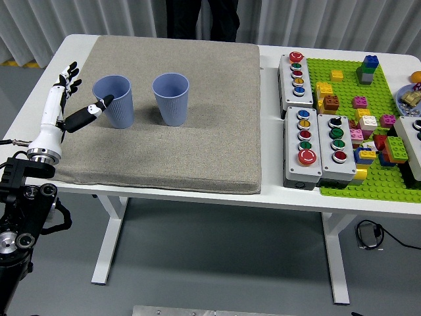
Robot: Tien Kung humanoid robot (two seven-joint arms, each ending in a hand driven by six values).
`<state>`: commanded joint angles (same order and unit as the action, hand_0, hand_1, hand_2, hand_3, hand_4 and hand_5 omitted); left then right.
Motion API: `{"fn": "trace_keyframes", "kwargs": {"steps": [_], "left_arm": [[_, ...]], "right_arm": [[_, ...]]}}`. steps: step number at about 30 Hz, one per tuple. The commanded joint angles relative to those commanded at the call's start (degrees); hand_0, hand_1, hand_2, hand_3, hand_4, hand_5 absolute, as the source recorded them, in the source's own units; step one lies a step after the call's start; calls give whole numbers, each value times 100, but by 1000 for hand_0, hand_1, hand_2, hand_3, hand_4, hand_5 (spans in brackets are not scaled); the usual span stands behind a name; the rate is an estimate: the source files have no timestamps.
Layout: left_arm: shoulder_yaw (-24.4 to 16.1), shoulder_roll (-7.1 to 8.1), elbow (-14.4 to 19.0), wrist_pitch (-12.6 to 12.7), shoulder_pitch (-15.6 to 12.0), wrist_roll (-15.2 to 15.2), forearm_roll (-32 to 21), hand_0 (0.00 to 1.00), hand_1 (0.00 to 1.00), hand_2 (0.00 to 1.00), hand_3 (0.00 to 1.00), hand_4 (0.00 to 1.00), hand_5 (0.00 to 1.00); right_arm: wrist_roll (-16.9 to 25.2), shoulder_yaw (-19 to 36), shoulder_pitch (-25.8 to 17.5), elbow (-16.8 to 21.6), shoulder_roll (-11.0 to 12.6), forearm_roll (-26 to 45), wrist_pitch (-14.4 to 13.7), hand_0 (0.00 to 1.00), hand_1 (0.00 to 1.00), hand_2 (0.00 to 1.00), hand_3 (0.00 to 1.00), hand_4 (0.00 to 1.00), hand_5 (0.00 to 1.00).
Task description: Pick cup pour cup place
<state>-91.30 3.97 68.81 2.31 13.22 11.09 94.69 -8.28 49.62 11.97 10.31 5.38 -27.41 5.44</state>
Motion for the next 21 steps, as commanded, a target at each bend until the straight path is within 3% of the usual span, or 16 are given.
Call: {"fn": "trace_keyframes", "kwargs": {"steps": [10,21], "left_arm": [[-109,44,-55,-218,-71,-110,-33,931,948,998,998,998,411],[-132,-49,-863,-248,96,127,-496,930,935,998,998,998,449]], "right_arm": [[0,8,24,0,11,-9,5,660,648,663,635,493,135],[6,9,38,0,8,20,-4,660,647,664,635,492,134]]}}
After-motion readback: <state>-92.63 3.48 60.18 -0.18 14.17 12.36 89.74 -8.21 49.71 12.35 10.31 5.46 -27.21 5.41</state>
